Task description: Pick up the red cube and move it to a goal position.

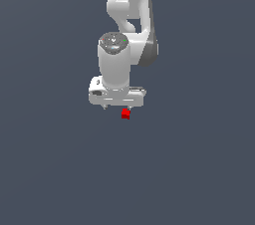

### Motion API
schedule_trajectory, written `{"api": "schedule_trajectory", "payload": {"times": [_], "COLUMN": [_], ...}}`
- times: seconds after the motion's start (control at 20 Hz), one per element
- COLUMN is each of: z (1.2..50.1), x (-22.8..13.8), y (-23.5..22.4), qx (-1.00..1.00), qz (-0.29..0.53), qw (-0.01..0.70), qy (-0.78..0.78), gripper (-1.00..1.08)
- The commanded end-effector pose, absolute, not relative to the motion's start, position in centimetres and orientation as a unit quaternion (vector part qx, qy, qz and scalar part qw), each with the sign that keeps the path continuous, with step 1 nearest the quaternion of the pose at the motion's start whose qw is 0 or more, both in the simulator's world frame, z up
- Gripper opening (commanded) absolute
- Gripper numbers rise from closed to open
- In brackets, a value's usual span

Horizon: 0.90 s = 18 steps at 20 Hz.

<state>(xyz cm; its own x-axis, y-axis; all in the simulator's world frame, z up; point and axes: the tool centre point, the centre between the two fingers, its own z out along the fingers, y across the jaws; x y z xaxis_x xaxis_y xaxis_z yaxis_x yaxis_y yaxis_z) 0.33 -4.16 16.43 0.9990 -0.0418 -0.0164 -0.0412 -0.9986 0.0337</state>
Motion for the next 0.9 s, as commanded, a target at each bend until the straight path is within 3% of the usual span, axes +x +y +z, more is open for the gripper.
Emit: {"api": "schedule_trajectory", "payload": {"times": [0.0, 0.45, 0.85], "z": [16.4, 14.5, 9.5], "x": [0.3, -0.6, -2.8], "y": [-4.2, -3.8, -2.7], "qx": [1.0, 1.0, 0.999], "qz": [-0.009, -0.007, -0.004], "qw": [0.017, 0.014, 0.009], "qy": [-0.021, -0.025, -0.036], "gripper": [1.0, 1.0, 1.0]}}
